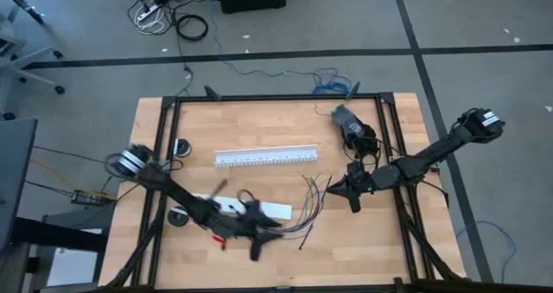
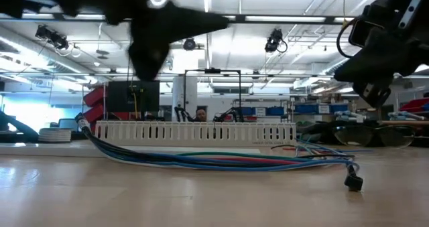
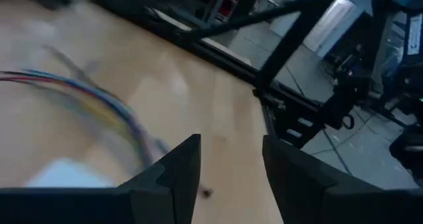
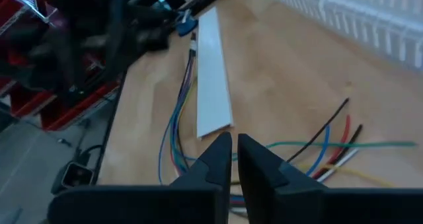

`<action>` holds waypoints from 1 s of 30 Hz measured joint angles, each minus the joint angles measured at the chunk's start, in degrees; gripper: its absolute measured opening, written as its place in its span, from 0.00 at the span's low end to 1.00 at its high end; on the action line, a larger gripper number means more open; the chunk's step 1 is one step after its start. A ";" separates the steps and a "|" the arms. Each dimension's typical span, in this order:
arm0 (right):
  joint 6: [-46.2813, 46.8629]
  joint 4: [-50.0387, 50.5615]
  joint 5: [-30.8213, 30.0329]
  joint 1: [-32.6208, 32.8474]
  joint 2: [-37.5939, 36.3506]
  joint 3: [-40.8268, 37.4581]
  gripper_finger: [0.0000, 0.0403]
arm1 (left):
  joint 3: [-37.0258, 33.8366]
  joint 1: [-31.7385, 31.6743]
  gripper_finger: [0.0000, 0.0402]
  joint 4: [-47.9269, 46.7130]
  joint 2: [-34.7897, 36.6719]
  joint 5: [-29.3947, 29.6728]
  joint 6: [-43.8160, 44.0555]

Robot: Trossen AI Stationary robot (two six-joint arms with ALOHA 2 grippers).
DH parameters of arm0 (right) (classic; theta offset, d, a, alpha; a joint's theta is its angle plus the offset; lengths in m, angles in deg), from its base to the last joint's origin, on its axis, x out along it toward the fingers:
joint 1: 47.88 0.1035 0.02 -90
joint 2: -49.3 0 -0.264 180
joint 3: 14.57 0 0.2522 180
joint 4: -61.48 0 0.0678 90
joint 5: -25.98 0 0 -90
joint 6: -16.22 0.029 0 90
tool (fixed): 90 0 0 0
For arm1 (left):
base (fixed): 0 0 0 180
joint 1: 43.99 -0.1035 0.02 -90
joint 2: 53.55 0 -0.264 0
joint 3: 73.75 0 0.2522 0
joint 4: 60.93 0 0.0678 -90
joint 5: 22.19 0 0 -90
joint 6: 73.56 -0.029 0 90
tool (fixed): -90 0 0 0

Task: Ziptie cables
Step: Wrap the colored wires together using a zip tie

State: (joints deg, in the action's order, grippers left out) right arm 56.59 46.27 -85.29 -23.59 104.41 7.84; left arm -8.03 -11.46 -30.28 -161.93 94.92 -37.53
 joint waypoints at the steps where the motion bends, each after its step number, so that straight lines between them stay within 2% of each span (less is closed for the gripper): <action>1: -0.83 -0.04 -0.02 0.00 -0.02 0.00 0.06 | 3.37 0.00 0.39 -3.53 -2.03 -0.13 -0.58; 6: -5.17 -0.78 -0.01 0.00 0.00 0.00 0.06 | 18.66 0.00 0.39 -25.20 -11.07 2.93 1.75; 11: -8.96 -1.44 2.51 -0.02 0.00 0.00 0.06 | 30.40 0.04 0.39 -35.70 -18.72 5.26 1.96; 15: -10.97 -1.34 6.20 -0.02 0.00 0.00 0.06 | 36.88 0.17 0.39 -46.02 -21.95 8.81 5.51; 21: -12.70 -0.96 9.87 -0.02 0.00 0.00 0.06 | 40.30 1.40 0.39 -54.47 -22.21 14.60 15.68; 30: -14.61 -0.96 13.70 -0.02 0.00 0.00 0.06 | 41.45 4.72 0.39 -54.29 -22.18 16.10 32.10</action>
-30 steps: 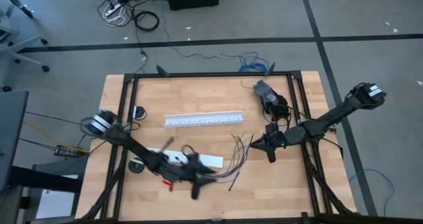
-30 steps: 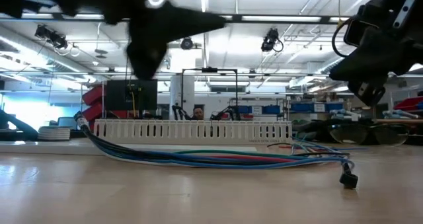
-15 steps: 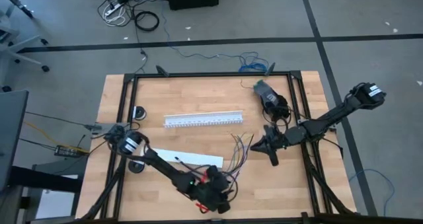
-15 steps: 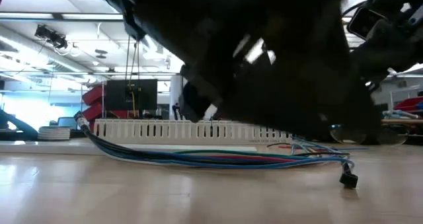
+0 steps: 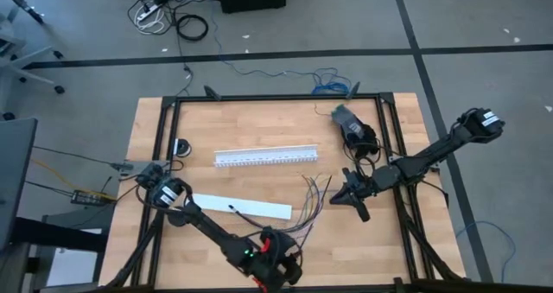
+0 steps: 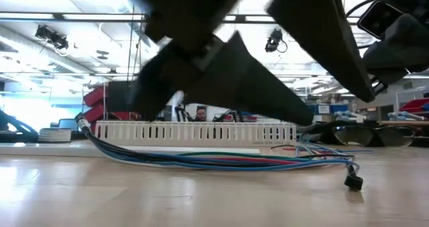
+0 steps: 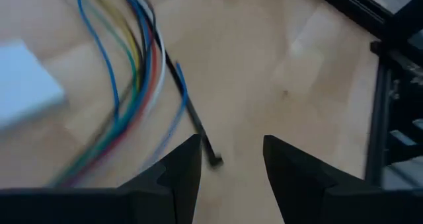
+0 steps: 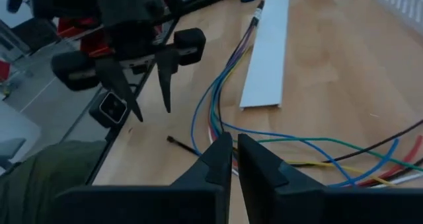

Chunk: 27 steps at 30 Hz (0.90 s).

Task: Ziptie cables
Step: Wrap the colored wires together using a zip tie

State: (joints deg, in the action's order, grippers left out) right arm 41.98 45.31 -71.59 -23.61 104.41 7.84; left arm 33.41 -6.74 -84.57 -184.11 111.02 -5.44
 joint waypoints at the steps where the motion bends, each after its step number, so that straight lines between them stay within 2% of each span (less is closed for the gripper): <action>1: -0.15 0.00 0.27 0.00 0.00 0.00 0.06 | 0.00 0.22 0.39 0.04 0.00 0.06 1.73; 4: -0.34 0.00 0.29 0.00 0.00 0.01 0.06 | 0.00 0.37 0.39 -0.16 -0.59 0.50 4.59; 11: -0.57 -0.74 0.29 0.00 0.00 0.02 0.06 | 0.00 -0.57 0.39 2.05 -3.68 -0.45 4.06; 20: -0.51 -0.88 0.27 -0.13 0.00 0.02 0.06 | 0.00 -0.67 0.39 1.93 -4.70 -0.26 -2.33; 27: -0.92 -1.41 0.26 -1.07 -0.01 0.02 0.06 | 0.00 -1.11 0.39 1.82 -4.73 -0.40 -13.49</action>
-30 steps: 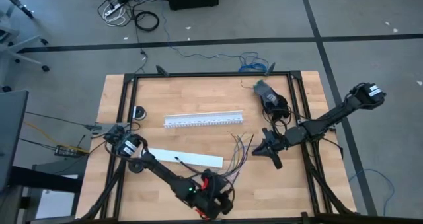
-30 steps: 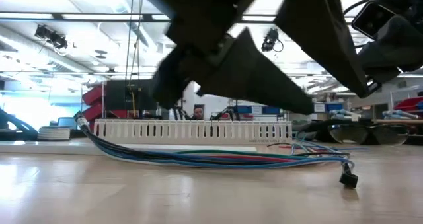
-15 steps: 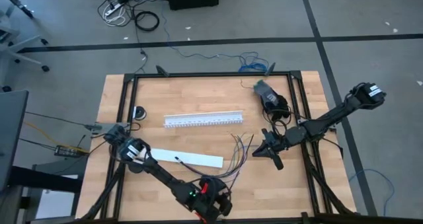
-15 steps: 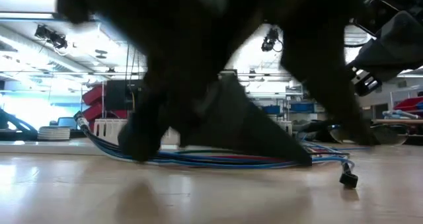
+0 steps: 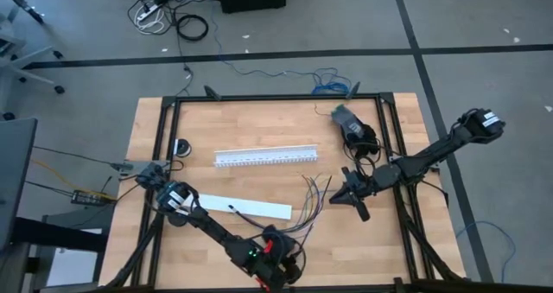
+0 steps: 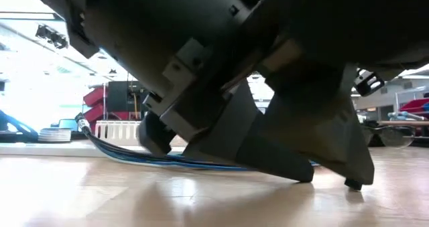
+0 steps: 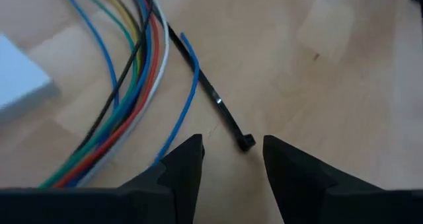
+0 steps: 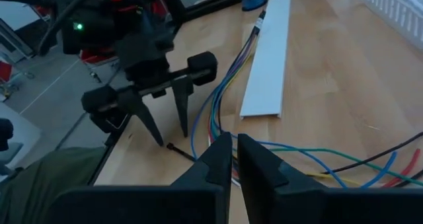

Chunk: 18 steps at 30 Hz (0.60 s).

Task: Ziptie cables
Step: Wrap the colored wires together using a zip tie

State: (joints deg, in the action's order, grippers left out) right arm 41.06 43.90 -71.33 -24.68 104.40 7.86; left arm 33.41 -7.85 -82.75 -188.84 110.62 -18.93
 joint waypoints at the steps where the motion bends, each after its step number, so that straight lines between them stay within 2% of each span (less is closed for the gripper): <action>1: 0.00 -0.02 0.00 -0.08 0.00 0.00 0.06 | -0.02 0.00 0.39 0.20 -0.04 0.00 -1.65; 12: 0.57 -0.08 0.00 -0.09 -0.01 0.00 0.06 | -0.09 -0.10 0.39 3.81 -0.69 -0.50 -3.90; 18: 0.56 -0.14 0.00 -0.09 -0.01 0.00 0.06 | 0.11 -0.13 0.39 6.65 -2.75 -1.18 -8.15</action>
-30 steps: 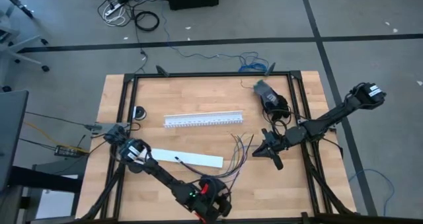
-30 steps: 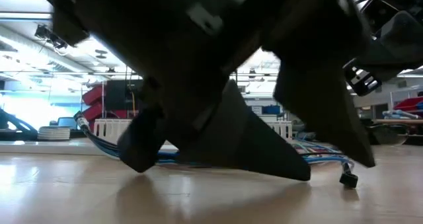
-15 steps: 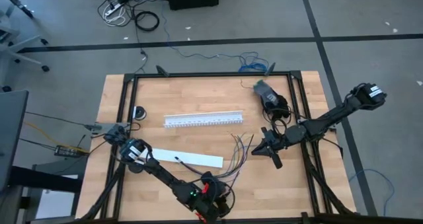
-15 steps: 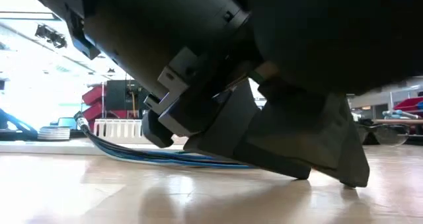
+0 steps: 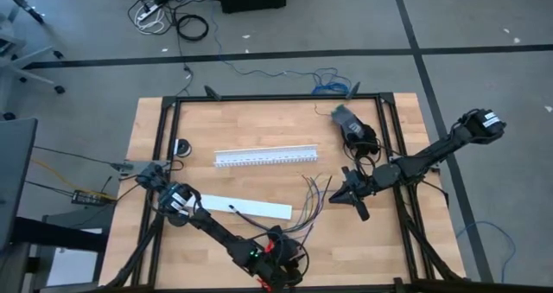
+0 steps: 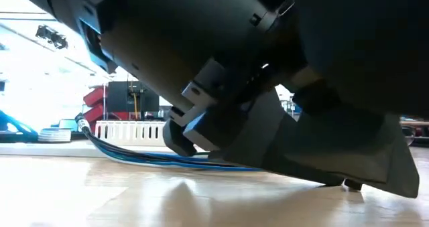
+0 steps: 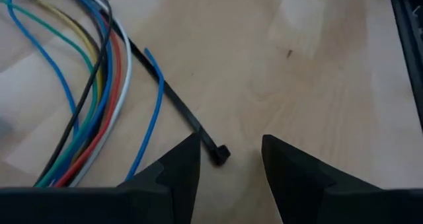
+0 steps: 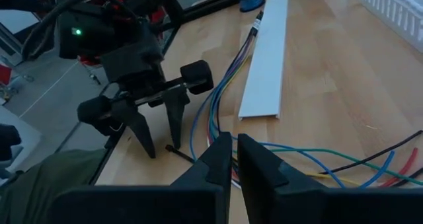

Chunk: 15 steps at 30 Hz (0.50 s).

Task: Ziptie cables
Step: Wrap the colored wires together using a zip tie

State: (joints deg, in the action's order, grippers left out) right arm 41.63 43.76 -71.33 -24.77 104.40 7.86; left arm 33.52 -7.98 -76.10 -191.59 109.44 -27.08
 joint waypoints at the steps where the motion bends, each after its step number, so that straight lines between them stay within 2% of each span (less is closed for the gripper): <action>1: -0.02 0.03 0.00 0.00 -0.01 0.00 0.06 | 0.04 0.04 0.39 -0.50 -0.04 0.65 0.00; 7: -0.02 0.01 0.58 0.00 0.00 0.00 0.06 | 0.06 0.04 0.39 -1.98 -0.19 1.22 -5.08; 12: -0.04 -0.17 1.31 0.00 0.01 0.00 0.06 | 0.07 0.02 0.39 -3.13 -0.20 1.18 -5.53; 15: -0.04 -0.17 1.31 0.00 -0.01 0.00 0.06 | 0.07 0.01 0.34 -3.39 -0.24 1.02 -5.58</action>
State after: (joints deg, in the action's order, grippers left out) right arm 41.59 43.58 -70.02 -24.77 104.39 7.86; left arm 33.59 -7.98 -79.49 -191.83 110.46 -32.66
